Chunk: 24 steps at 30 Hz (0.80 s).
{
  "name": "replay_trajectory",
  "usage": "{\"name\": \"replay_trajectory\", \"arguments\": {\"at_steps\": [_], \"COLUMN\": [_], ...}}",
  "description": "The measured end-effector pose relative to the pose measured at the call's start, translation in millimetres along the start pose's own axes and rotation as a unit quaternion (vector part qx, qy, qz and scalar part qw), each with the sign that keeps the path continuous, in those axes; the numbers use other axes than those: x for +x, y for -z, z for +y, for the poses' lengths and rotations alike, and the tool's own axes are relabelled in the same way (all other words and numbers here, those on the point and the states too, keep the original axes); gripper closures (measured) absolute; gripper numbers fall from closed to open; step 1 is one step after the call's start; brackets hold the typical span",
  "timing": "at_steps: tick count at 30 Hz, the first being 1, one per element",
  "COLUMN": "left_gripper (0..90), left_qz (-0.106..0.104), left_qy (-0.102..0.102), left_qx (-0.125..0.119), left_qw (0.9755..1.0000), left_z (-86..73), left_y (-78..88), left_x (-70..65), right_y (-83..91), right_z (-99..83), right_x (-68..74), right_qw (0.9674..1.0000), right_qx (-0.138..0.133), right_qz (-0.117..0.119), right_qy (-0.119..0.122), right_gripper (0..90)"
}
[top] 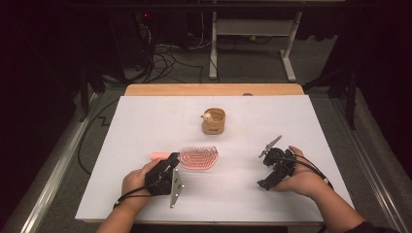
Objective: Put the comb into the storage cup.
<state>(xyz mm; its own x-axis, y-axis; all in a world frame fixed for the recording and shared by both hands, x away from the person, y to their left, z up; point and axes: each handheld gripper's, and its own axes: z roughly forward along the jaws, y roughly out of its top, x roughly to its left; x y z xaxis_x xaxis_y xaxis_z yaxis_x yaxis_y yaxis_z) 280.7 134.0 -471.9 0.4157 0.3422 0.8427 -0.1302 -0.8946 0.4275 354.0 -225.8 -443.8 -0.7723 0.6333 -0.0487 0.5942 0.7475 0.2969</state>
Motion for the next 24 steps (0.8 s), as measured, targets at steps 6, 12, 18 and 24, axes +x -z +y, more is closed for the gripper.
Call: {"name": "replay_trajectory", "arguments": {"at_steps": [6, 12, 18, 24], "left_gripper": [80.1, 80.1, 80.1, 80.1], "left_qz": [-0.006, -0.007, -0.013, -0.015], "left_qy": [0.013, 0.03, 0.045, 0.062], "left_qx": [-0.002, -0.004, -0.003, -0.009], "left_qw": [0.9999, 0.9995, 0.9989, 0.998], "left_z": [-0.5, -1.7, -3.8, -5.1], "left_y": [0.1, 0.6, 0.5, 0.7], "left_x": [1.2, 4.5, 6.5, 9.4], "right_y": [-4.2, -8.0, -5.4, -5.9], "right_z": [-9.0, -18.2, -25.0, -32.8], "right_x": [0.2, -3.8, -4.5, -2.8], "right_qw": [0.9961, 0.9872, 0.9739, 0.9579], "right_qx": [-0.081, -0.143, -0.203, -0.255], "right_qz": [0.002, 0.002, -0.003, -0.002], "right_qy": [-0.036, -0.07, -0.102, -0.131], "right_gripper": [0.2, 0.2, 0.2, 0.2]}}
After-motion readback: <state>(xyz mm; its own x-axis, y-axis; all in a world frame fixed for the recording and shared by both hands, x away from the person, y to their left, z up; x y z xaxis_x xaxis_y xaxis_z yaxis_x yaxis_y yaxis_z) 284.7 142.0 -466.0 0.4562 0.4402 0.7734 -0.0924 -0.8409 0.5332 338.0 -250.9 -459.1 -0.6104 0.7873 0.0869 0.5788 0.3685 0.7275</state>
